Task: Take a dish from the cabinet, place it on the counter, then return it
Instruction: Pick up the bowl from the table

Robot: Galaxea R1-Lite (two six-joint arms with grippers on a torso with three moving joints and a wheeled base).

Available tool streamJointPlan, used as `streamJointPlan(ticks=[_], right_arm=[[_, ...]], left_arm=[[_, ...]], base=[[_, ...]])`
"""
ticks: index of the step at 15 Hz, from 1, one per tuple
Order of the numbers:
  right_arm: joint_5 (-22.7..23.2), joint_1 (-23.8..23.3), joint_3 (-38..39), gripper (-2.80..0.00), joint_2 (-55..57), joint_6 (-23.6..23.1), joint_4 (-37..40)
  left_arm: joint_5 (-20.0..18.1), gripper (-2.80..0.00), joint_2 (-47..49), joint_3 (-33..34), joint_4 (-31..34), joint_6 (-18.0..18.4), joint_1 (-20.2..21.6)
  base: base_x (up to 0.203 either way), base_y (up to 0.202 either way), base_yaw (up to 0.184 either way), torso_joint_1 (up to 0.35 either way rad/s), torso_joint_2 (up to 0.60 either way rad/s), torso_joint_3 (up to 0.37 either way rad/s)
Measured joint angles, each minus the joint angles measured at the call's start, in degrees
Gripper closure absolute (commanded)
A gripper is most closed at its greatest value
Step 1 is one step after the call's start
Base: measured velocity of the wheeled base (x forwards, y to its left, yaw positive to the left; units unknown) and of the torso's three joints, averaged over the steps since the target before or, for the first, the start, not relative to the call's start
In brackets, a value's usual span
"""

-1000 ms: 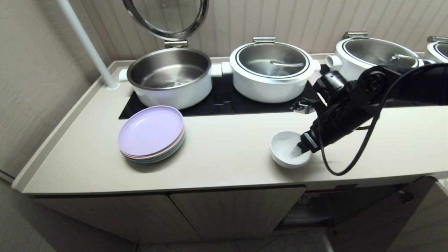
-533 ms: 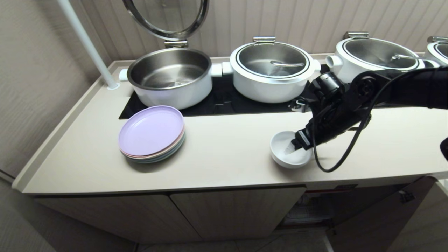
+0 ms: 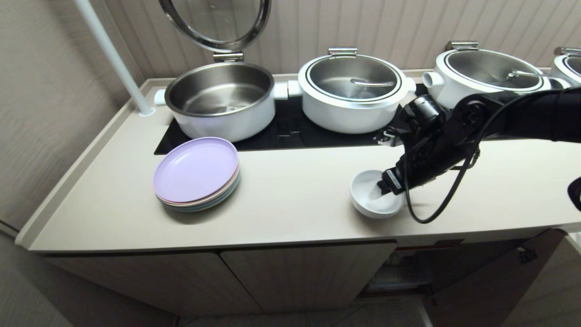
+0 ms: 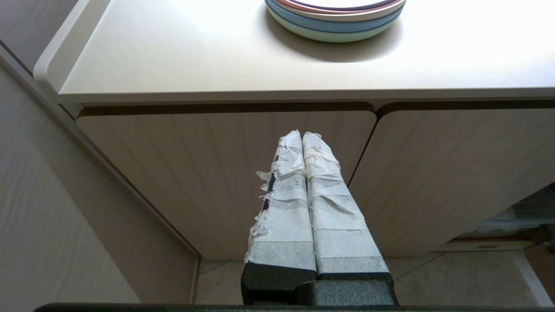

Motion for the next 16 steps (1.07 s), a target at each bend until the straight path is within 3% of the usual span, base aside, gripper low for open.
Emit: streamJointPlan(ticks=[5, 6, 16], right_arm=[[0.0, 0.0, 0.2, -2.8, 0.0, 0.0, 0.0], [0.0, 0.0, 0.2, 0.0, 0.0, 0.0, 0.0], [-0.8, -0.4, 0.5, 0.0, -0.5, 0.0, -1.0]], left_arm=[[0.0, 0.0, 0.0, 0.0, 0.0, 0.0, 0.0], [0.0, 0.0, 0.0, 0.0, 0.0, 0.0, 0.0], [0.0, 0.0, 0.0, 0.0, 0.0, 0.0, 0.0]], base=[[0.0, 0.0, 0.0, 0.0, 0.0, 0.0], [0.0, 0.0, 0.0, 0.0, 0.0, 0.0], [0.0, 0.0, 0.0, 0.0, 0.0, 0.0]])
